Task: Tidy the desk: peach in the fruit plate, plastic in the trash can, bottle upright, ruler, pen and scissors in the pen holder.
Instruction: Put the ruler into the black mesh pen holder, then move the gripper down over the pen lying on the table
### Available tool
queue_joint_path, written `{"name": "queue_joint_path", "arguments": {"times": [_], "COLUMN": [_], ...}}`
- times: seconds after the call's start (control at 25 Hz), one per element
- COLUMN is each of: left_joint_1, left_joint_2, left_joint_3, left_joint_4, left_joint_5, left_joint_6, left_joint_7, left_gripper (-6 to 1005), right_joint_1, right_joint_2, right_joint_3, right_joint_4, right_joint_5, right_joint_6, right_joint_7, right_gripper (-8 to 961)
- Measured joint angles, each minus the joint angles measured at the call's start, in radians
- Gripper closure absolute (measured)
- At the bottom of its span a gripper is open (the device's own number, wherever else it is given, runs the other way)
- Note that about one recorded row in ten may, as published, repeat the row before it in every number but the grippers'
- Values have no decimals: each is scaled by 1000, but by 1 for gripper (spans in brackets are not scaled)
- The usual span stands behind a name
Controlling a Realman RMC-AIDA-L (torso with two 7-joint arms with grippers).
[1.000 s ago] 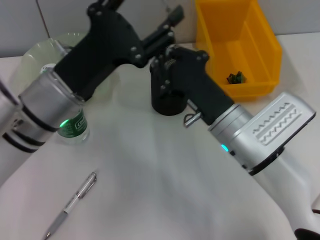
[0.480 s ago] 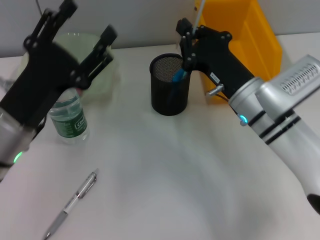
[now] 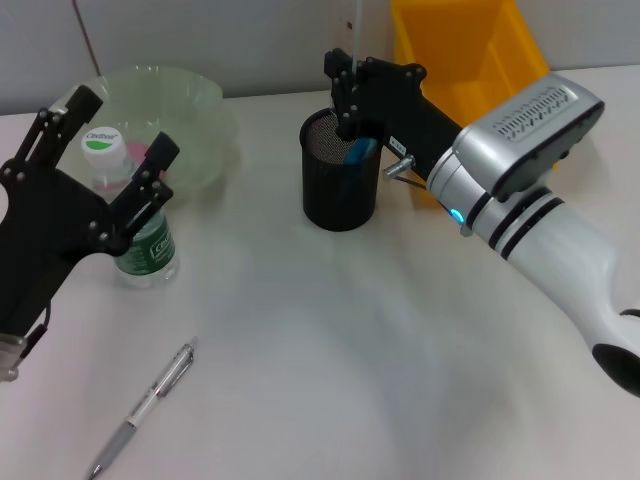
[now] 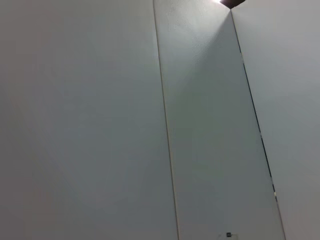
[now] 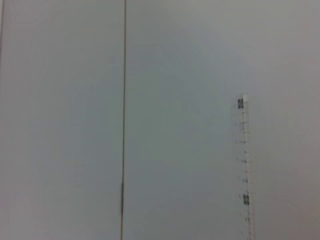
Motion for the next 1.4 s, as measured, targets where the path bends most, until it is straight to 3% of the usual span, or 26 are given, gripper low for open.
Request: {"name": "queue_joint_path", "arguments": {"times": [0.6,0.84,0.96,1.16,1.4], "left_joint_1": [2,1,2,4,5], "left_joint_2": [2,6,13,16,24], "left_joint_3": [-9,-9,-9,-9,-9], "left_joint_4": [-42,-48,-50,-53,-54], "left_joint_5": [0,0,0,0,0], "left_joint_6": [20,21,25,29,30], "left_joint_7": [-8,-8,-8,-9,-13], "left_gripper": [189,188,188,188,189], "right_joint_1": [4,-21,-36,-57,-116], "right_joint_2": [-2,-4,-5,-5,-17], "right_joint_3": [3,3,3,3,-10], "right_joint_4": [2,7,7,2,-7], "right_joint_5": [-3,-5,-4,-2,-28], "right_joint_6": [45,-32,-74,-136,-358], "right_joint_7": [50,50,51,51,77], "right_gripper": [899,687,457,251,195]}}
